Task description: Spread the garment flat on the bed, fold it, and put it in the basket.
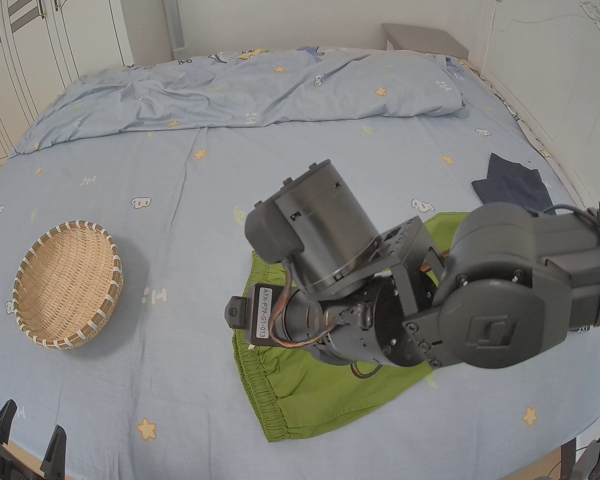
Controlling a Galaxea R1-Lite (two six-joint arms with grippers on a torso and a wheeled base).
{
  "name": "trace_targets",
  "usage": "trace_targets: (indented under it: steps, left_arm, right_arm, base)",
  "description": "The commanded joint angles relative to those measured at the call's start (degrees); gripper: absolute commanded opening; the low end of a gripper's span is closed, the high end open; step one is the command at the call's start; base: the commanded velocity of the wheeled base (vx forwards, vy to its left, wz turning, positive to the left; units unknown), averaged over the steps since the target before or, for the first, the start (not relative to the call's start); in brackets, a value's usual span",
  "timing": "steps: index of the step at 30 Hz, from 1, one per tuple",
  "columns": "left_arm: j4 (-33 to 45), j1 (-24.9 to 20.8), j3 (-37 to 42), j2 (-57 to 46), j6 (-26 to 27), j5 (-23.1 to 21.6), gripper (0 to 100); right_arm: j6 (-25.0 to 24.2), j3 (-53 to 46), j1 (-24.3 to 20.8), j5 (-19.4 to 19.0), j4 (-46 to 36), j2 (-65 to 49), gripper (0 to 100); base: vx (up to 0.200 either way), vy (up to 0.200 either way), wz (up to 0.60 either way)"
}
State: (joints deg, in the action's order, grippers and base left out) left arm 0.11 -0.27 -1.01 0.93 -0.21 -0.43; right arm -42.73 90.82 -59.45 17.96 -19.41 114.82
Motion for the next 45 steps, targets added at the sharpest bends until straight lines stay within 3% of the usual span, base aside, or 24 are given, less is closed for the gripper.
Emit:
trace_targets:
  steps: [1, 4, 6, 7, 9, 10, 12, 14, 16, 18, 25, 27, 32, 34, 37, 41, 45]
  left_arm:
    - [0.07, 0.18, 0.84, -0.49, 0.30, -0.19, 100]
    - [-0.90, 0.18, -2.06, -0.40, 0.03, -0.45, 100]
    - [0.15, -0.70, -13.05, 1.62, -2.61, -2.83, 100]
    - [0.15, -0.70, -13.05, 1.62, -2.61, -2.83, 100]
    - [4.90, -2.81, -23.42, 11.91, -6.30, -7.31, 100]
    - [4.90, -2.81, -23.42, 11.91, -6.30, -7.31, 100]
    - [6.57, -3.25, -27.64, 22.80, -5.68, -15.48, 100]
    - [6.39, -3.34, -28.61, 30.71, -6.12, -19.88, 100]
    - [6.22, -3.51, -28.87, 38.01, -6.30, -22.60, 100]
    - [5.78, -4.39, -28.78, 42.93, -6.65, -23.83, 100]
    - [-3.45, -20.83, -26.15, 61.65, -18.25, -25.33, 100]
    - [-7.93, -24.17, -24.39, 66.75, -18.60, -25.33, 100]
    - [-20.76, -26.98, -20.52, 79.58, -19.30, -25.06, 100]
    - [-22.61, -27.07, -19.64, 81.60, -19.74, -25.15, 100]
    - [-27.00, -28.21, -17.71, 86.52, -23.96, -25.33, 100]
    - [-36.06, -30.93, -17.45, 92.33, -34.69, -24.89, 100]
    - [-39.13, -32.78, -16.39, 92.41, -38.20, -24.80, 100]
  right_arm:
    - [0.19, -1.87, 0.65, -0.20, -0.10, -0.57, 100]
    - [2.21, -7.06, 4.61, -2.40, -0.02, -6.10, 100]
    - [4.32, -11.98, 7.16, -5.48, 0.69, -12.25, 100]
    - [4.32, -11.98, 7.16, -5.48, 0.69, -12.25, 100]
    - [5.46, -16.90, 11.20, -11.10, 1.04, -21.31, 100]
    - [5.46, -16.90, 11.20, -11.10, 1.04, -21.31, 100]
    - [5.11, -19.72, 16.47, -19.98, 1.21, -30.45, 100]
    - [5.11, -20.77, 20.96, -25.60, 1.13, -34.32, 100]
    - [5.81, -23.14, 24.56, -28.86, 1.13, -36.95, 100]
    - [6.78, -25.25, 25.79, -28.86, 1.74, -38.18, 100]
    - [9.33, -31.93, 28.52, -28.24, 8.95, -41.52, 100]
    - [9.42, -32.72, 30.19, -28.24, 9.83, -41.52, 100]
    - [10.47, -34.22, 34.40, -28.42, 10.18, -41.61, 100]
    - [11.35, -34.39, 34.93, -28.42, 10.00, -41.61, 100]
    - [12.67, -34.92, 36.16, -28.24, 10.09, -41.52, 100]
    - [12.93, -35.62, 38.27, -28.33, 10.71, -41.17, 100]
    - [12.93, -35.62, 38.27, -28.24, 10.88, -41.70, 100]
  base:
    - [0.000, 0.000, 0.00]
    - [0.000, 0.000, 0.00]
    - [0.000, 0.000, 0.00]
    - [0.000, 0.000, 0.00]
    - [0.000, 0.000, 0.00]
    - [0.000, 0.000, 0.00]
    - [0.000, 0.000, 0.00]
    - [0.000, 0.000, 0.00]
    - [0.000, 0.000, 0.00]
    - [0.000, 0.000, 0.00]
    - [0.000, 0.000, 0.00]
    - [0.000, 0.000, 0.00]
    - [0.000, 0.000, 0.00]
    - [0.000, 0.000, 0.00]
    - [0.000, 0.000, 0.00]
    - [0.000, 0.000, 0.00]
    - [0.000, 0.000, 0.00]
